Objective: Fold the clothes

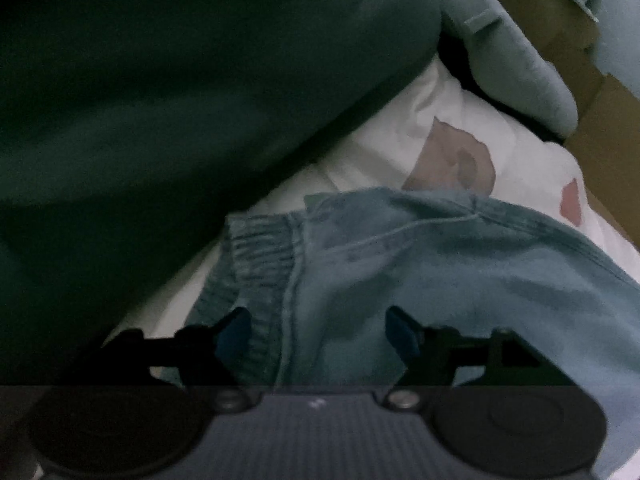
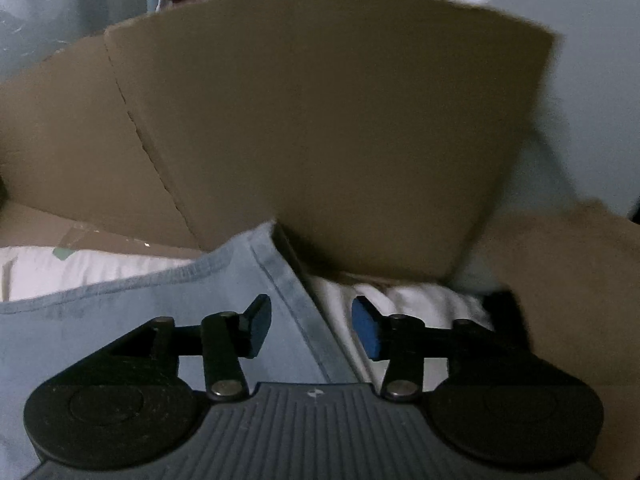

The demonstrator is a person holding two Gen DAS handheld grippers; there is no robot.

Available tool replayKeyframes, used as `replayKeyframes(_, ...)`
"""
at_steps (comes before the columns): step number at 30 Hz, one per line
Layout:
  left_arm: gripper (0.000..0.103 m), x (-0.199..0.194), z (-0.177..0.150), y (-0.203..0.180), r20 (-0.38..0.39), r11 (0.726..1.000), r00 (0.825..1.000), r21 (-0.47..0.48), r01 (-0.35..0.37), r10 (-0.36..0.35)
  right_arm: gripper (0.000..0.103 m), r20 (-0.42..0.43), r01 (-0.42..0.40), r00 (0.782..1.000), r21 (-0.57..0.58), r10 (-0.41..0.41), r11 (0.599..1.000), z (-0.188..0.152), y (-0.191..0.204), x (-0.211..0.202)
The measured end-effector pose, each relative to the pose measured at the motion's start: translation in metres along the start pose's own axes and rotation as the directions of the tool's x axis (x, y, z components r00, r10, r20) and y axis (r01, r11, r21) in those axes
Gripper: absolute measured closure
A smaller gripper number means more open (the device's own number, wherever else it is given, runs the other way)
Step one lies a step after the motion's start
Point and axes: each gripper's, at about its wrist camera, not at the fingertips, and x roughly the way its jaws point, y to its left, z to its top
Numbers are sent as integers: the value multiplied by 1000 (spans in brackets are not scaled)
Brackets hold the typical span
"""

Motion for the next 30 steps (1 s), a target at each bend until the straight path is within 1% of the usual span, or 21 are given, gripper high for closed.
replayKeyframes(4,26,9,13,1,20,1000,1000,-19,-3,3,49,-44,-41,998,-46,39,998,12,9,29)
replayKeyframes(6,26,15,19,2,16,1000,1000,-28,-5,6,49,-61,-57,997,-55,53,997,15,13,40)
replayKeyframes(9,25,24,23,1,18,1000,1000,-7,-14,15,48,-81,-43,996,-65,37,997,18,17,53)
replayKeyframes(12,19,32,27,-1,26,999,999,39,-29,28,48,-68,-46,997,-65,42,997,19,19,57)
replayKeyframes(14,16,39,30,1,20,999,999,35,-39,39,51,-72,-40,997,-77,35,996,21,21,60)
replayKeyframes(15,14,42,32,1,18,998,999,35,-43,43,55,-76,-37,997,-80,31,996,22,22,62)
replayKeyframes(17,13,47,34,2,21,998,999,41,-45,44,66,-82,-40,996,-70,35,997,25,22,64)
replayKeyframes(19,15,51,33,4,27,998,999,45,-35,34,83,-87,-56,995,-60,51,997,28,23,66)
replayKeyframes(20,17,53,32,5,27,998,999,48,-35,34,83,-90,-58,995,-70,52,996,29,25,67)
replayKeyframes(21,22,54,32,5,31,998,999,53,-40,39,87,-91,-58,995,-83,50,995,29,28,67)
replayKeyframes(22,33,52,32,4,41,997,998,60,-53,51,91,-88,-54,995,-94,46,994,29,30,67)
replayKeyframes(23,40,50,32,2,53,996,997,64,-61,57,92,-85,-49,996,-94,41,994,30,32,65)
replayKeyframes(24,51,47,33,0,65,995,996,68,-68,64,92,-75,-40,997,-88,33,995,30,33,62)
replayKeyframes(25,69,45,33,-2,77,995,995,72,-75,70,93,-61,-32,998,-79,27,996,31,33,58)
replayKeyframes(27,82,40,34,-6,100,993,992,80,-90,82,93,-34,-14,999,-71,11,997,31,33,49)
replayKeyframes(28,83,37,35,-8,112,992,990,84,-98,88,93,-25,-5,1000,-70,3,998,31,31,46)
replayKeyframes(29,83,34,35,-9,124,991,988,87,-105,94,93,-25,3,1000,-69,-5,998,31,30,44)
replayKeyframes(30,75,34,35,-10,122,990,988,85,-110,99,93,-40,11,999,-68,-14,998,31,28,46)
